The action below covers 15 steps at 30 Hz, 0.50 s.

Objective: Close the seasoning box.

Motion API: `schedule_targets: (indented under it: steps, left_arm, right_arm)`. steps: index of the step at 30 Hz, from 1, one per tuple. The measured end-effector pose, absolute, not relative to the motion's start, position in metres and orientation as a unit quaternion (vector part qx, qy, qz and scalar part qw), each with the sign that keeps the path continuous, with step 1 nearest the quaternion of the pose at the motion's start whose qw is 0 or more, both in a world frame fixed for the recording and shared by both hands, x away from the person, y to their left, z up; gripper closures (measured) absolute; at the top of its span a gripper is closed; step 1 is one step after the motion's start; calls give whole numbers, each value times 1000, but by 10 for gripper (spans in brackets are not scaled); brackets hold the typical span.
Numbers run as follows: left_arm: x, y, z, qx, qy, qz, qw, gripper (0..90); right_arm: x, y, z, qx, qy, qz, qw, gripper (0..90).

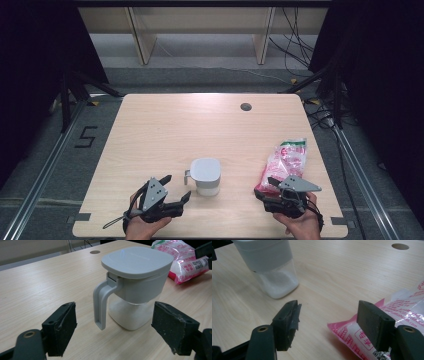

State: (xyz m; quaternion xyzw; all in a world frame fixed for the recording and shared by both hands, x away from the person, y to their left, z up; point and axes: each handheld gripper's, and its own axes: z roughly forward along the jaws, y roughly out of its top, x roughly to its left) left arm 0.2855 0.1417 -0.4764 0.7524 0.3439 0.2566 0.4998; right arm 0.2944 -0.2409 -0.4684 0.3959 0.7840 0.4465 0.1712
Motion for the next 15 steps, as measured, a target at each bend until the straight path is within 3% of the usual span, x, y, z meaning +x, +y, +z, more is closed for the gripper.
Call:
schedule_targets:
  steps: [15]
  left_arm:
    - [285, 141, -476, 757, 334, 263, 497, 188]
  right_arm:
    - [285, -236, -473, 377, 798, 440, 164, 343]
